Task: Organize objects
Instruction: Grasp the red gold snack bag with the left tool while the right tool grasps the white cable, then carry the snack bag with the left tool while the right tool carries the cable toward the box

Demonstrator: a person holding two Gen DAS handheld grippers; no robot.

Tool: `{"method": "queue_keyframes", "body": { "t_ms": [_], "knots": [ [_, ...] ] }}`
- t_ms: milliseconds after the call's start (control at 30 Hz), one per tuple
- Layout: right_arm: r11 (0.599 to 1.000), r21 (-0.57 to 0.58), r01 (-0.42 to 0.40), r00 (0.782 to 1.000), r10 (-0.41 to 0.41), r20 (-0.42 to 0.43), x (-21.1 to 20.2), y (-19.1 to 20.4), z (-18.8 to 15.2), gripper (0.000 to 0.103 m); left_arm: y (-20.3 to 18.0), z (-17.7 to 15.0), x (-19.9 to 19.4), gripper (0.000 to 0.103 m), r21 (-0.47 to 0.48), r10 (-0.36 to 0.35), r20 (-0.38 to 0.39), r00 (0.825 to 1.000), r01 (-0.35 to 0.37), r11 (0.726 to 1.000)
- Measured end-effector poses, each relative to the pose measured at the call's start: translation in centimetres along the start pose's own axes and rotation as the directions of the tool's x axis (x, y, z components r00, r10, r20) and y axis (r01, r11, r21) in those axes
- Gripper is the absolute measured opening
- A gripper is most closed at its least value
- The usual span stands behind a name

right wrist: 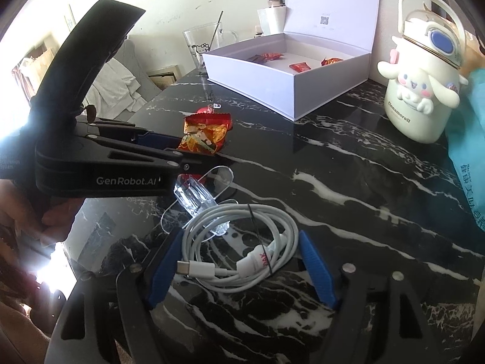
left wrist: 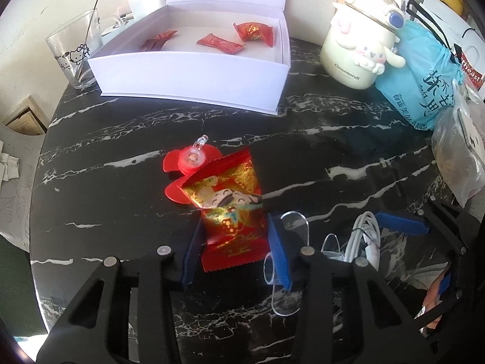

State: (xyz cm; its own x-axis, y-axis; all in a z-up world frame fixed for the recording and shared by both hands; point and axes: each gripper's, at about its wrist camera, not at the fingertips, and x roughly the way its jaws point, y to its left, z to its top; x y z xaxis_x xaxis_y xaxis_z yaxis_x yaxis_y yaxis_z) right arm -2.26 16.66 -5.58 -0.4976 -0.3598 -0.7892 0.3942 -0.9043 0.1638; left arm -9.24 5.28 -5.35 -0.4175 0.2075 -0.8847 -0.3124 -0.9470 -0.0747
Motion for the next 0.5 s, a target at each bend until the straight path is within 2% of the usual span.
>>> {"method": "queue_keyframes", "body": {
  "t_ms": [100, 133, 500],
  "knots": [
    [1.0, 0.002, 0.002, 1.0, -0.002, 0.006, -0.3, 0.0, 0.0, 0.075, 0.0, -0.2, -0.1, 0.036, -0.005, -0.006, 0.007, 1.0, 0.006, 1.0],
    [1.0, 0.003, 0.003, 1.0, -0.003, 0.007, -0.4, 0.0, -0.1, 0.075, 0.0, -0.2, -0.3, 0.03, -0.007, -0.005, 0.012, 1.0, 0.005, 1.0],
    [1.0, -0.004, -0.005, 1.0, 0.005, 0.017, -0.9, 0.4, -0.4, 0.073, 0.3, -0.7, -1.6, 0.025, -0.011, -0.018, 0.034, 0.999, 0.019, 1.0]
  ]
}}
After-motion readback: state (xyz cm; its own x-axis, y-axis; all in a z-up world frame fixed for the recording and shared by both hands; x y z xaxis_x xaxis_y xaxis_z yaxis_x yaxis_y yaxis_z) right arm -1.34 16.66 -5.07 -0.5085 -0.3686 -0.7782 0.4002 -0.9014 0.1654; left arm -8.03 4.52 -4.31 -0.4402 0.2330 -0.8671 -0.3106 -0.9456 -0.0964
